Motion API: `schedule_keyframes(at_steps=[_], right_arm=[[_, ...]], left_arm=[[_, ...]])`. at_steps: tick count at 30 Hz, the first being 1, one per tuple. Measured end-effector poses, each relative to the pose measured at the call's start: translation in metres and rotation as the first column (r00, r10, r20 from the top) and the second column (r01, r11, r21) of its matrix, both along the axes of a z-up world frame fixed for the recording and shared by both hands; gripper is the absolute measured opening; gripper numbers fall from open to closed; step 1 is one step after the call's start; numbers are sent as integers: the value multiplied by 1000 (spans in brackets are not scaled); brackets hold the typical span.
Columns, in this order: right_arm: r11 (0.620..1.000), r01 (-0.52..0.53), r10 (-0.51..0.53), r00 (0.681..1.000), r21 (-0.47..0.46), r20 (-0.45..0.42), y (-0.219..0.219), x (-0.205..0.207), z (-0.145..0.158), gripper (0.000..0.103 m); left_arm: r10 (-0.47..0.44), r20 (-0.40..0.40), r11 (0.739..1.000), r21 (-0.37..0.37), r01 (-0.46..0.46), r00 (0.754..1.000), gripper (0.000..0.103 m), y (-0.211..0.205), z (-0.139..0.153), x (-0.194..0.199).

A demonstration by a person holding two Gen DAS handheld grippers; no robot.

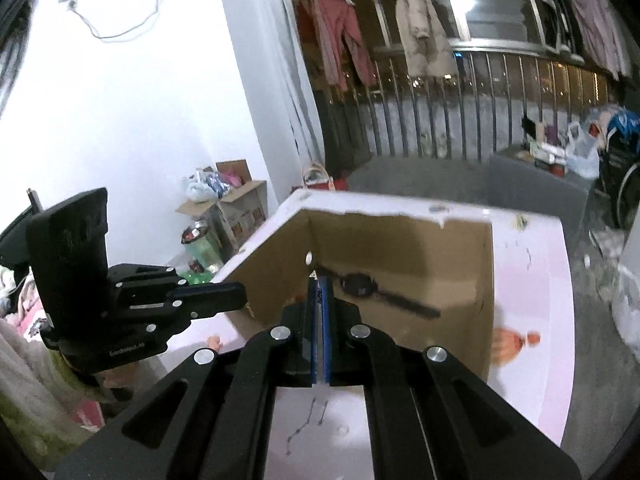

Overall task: Organize jewelry
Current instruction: 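Carry the gold chain into the box and open the right gripper, then withdraw the right gripper from the box back to the table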

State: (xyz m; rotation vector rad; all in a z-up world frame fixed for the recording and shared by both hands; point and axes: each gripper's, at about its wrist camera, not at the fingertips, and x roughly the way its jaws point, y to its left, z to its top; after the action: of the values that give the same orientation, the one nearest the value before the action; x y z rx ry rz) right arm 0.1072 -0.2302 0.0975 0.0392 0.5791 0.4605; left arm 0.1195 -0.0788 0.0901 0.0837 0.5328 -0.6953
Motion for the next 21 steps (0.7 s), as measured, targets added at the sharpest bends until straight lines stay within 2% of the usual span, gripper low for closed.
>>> schedule_keyframes(at_steps=[5, 11, 13, 14, 15, 19, 21], right_arm=[[1000, -3, 2, 995, -12, -97, 0, 49, -15, 2], [999, 25, -34, 970, -39, -239, -1, 98, -43, 4], [998, 38, -53, 954, -57, -294, -2, 113, -55, 7], [997, 48, -65, 948, -60, -313, -2, 118, -60, 12], [997, 58, -73, 943, -55, -324, -4, 121, -63, 15], [997, 71, -80, 950, -39, -302, -8, 114, -61, 28], [996, 80, -85, 954, -29, -286, -11, 107, -57, 29]], left_arm=[[2, -137, 1000, -8, -3, 991, 2, -14, -19, 53], [8, -242, 1000, 19, -3, 970, 3, -28, -46, 89], [16, -277, 1000, 30, -8, 961, 11, -29, -55, 97], [26, -289, 999, 38, -16, 957, 22, -29, -57, 99], [31, -293, 999, 40, -20, 956, 27, -27, -60, 99], [42, -290, 999, 21, -38, 956, 32, -18, -61, 98], [57, -273, 998, 10, -57, 960, 34, -12, -55, 94]])
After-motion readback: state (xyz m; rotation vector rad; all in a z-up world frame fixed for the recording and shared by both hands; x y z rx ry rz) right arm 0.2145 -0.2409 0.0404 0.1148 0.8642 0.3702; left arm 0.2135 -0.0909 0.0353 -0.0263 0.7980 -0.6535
